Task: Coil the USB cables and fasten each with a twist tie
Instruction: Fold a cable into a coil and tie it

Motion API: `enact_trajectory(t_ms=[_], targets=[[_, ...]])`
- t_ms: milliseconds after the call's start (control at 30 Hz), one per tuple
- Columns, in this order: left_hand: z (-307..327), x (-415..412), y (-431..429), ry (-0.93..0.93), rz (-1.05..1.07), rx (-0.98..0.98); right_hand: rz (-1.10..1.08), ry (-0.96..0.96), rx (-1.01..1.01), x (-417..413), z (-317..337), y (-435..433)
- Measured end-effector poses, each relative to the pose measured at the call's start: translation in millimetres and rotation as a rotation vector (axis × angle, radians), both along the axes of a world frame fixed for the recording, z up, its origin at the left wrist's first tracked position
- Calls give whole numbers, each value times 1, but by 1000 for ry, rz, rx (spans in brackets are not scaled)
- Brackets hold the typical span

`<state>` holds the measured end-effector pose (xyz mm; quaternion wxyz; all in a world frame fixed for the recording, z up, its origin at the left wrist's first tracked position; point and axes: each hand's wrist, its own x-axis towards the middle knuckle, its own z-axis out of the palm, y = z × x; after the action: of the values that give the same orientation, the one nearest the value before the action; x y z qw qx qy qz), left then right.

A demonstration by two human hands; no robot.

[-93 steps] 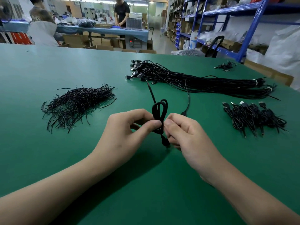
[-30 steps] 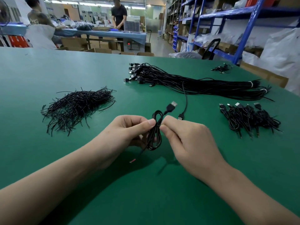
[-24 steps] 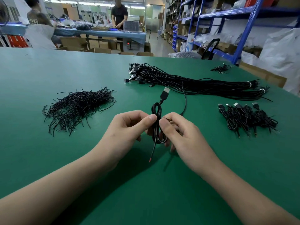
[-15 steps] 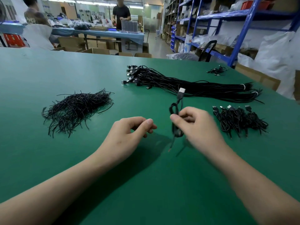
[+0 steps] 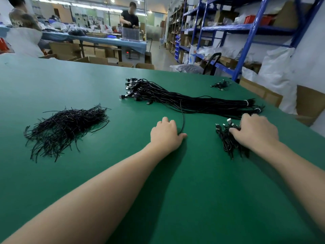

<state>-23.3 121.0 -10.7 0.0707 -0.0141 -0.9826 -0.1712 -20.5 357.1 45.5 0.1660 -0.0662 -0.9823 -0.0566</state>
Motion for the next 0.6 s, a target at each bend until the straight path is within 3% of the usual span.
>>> enact_trajectory(t_ms=[133, 267, 500, 600], targets=[[2, -7, 9, 50, -19, -114, 319, 222, 25, 11, -8, -24], [16, -4, 3, -76, -24, -46, 631, 123, -88, 13, -14, -55], [49, 19, -47, -84, -33, 456, 411, -256, -394, -16, -35, -95], [52, 33, -65, -77, -39, 580, 313, -268, -723, -25, -39, -110]])
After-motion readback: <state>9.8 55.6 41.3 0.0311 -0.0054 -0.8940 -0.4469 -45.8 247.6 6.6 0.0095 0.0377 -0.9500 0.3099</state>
